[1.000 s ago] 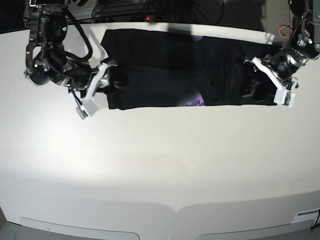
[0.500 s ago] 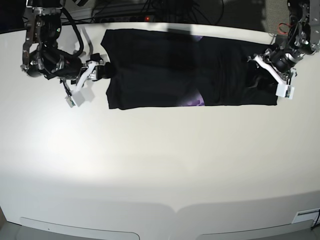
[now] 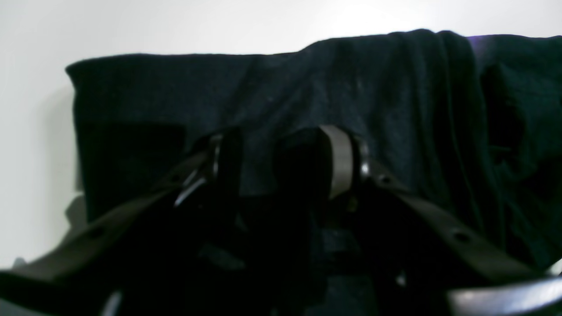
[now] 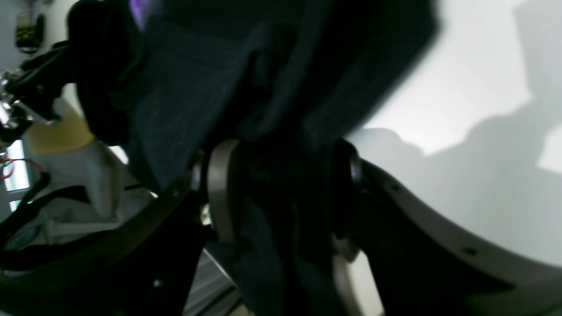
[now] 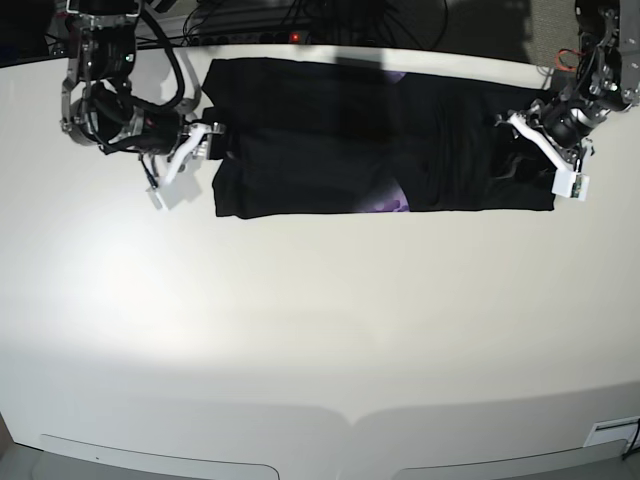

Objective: Fold the T-shirt properly
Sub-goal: 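Regrasp the folded bundle ends with both grippers and push them inward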

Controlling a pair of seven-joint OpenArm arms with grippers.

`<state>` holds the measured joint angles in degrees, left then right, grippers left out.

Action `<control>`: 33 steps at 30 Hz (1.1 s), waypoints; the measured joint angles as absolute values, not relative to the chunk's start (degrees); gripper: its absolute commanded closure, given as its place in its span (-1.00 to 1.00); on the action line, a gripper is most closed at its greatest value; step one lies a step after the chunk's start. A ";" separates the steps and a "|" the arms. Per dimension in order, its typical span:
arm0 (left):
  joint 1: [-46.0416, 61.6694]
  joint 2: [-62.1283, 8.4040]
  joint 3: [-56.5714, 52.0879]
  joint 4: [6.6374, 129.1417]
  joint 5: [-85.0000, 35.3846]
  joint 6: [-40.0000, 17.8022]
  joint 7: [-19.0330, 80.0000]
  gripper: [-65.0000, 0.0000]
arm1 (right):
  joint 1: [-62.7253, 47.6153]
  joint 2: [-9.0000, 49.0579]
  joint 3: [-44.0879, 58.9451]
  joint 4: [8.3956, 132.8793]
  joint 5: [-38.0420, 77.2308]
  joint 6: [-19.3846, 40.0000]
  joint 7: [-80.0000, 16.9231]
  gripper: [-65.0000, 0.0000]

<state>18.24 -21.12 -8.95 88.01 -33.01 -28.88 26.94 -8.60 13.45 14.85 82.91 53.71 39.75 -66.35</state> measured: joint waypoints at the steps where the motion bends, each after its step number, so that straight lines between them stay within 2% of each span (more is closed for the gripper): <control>1: 18.24 -21.12 -8.93 88.01 -33.01 -28.88 26.94 0.18 | -8.60 13.10 14.33 82.91 53.71 39.75 -66.30 0.08; 7: 18.24 -21.12 -8.95 88.01 -33.01 -28.88 26.94 0.18 | -8.60 11.57 9.58 82.91 51.13 39.77 -62.26 0.12; 9: 18.24 -21.15 -8.95 88.01 -33.01 -28.88 26.96 0.19 | -8.58 11.57 7.90 82.91 48.34 39.92 -60.01 0.41; 11: 18.24 -21.12 -8.95 88.01 -33.01 -28.88 27.00 0.20 | -8.58 11.55 7.22 82.89 45.95 39.90 -58.50 0.85; 12: 18.24 -21.12 -8.95 88.01 -33.01 -28.88 27.11 0.20 | -8.60 11.57 7.07 82.87 45.12 39.88 -57.60 1.00; 18: 18.26 -21.12 -8.95 88.01 -33.01 -28.91 27.14 0.23 | -8.73 12.25 9.32 83.26 41.71 40.18 -52.73 1.00; 26: 18.26 -21.10 -8.93 88.01 -33.01 -28.91 27.14 0.23 | -8.91 17.37 17.34 88.33 39.55 39.68 -56.49 1.00; 33: 18.06 -16.84 -9.04 81.08 -24.71 -30.59 16.80 0.23 | -8.86 15.22 14.72 96.90 52.66 39.51 -64.18 1.00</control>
<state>18.06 -16.84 -9.04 81.08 -24.71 -30.59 16.80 -8.86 15.22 14.72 96.90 52.66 39.51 -64.18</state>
